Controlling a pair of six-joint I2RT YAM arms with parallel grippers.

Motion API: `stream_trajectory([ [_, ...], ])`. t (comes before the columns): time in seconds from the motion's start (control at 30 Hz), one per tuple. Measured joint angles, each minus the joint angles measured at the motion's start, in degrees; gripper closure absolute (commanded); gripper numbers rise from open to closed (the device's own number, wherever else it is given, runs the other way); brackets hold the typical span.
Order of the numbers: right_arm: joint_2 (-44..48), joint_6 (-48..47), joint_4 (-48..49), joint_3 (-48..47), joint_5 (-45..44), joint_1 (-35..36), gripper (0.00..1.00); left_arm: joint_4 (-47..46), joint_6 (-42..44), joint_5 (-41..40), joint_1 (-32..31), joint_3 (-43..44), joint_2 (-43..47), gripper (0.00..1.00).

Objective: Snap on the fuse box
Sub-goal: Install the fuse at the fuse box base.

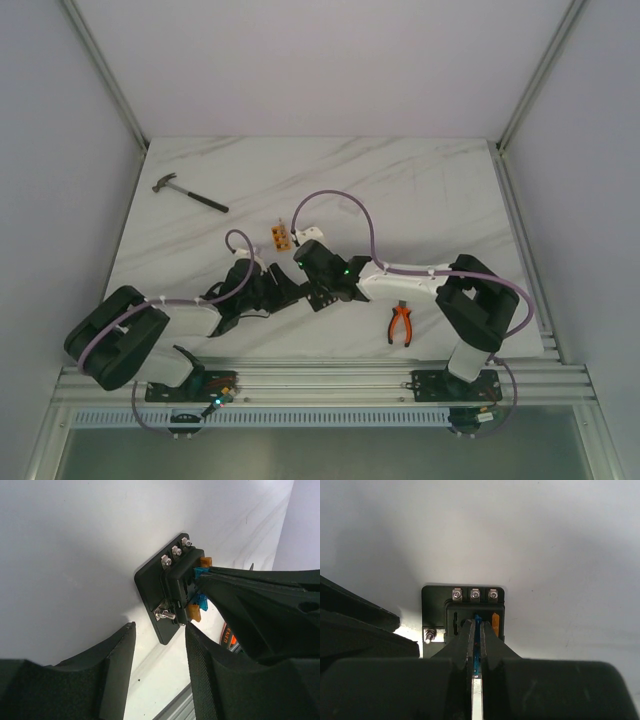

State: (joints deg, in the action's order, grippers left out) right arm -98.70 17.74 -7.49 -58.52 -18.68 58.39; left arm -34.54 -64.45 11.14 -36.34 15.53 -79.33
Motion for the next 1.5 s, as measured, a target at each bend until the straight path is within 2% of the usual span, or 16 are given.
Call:
stream_trajectory([
  [0.3, -0.52, -0.02, -0.09, 0.0, 0.0, 0.39, 0.87, -1.77, -1.16, 1.31, 0.0, 1.97, -4.74, 0.6],
  [0.47, -0.52, -0.02, -0.11, 0.0, 0.02, 0.59, 0.78, -2.25, -1.92, 1.75, 0.0, 2.1, -5.7, 0.65],
  [0.6, -0.52, 0.07, -0.39, -0.04, 0.33, 0.66, 0.69, -2.29, -2.38, 1.75, 0.0, 2.1, -5.79, 0.66],
  [0.77, -0.39, 0.09, -1.05, -0.33, 0.61, 0.94, 0.65, -2.29, -2.58, 1.75, 0.0, 2.14, -5.79, 0.67],
  [0.97, -0.31, 0.15, -4.68, -3.26, 0.59, 0.76, 0.68, -2.29, -2.62, 1.75, 0.0, 2.14, -5.79, 0.67],
  [1.23, -0.87, 0.7, -9.38, -7.78, 0.98, -0.35, 0.8, -2.32, -2.62, 1.79, 0.0, 2.14, -5.79, 0.68],
  [1.5, -3.19, 0.92, -11.87, -8.5, 2.43, -0.74, 0.83, -2.32, -2.64, 1.92, 0.0, 2.21, -5.79, 0.69],
])
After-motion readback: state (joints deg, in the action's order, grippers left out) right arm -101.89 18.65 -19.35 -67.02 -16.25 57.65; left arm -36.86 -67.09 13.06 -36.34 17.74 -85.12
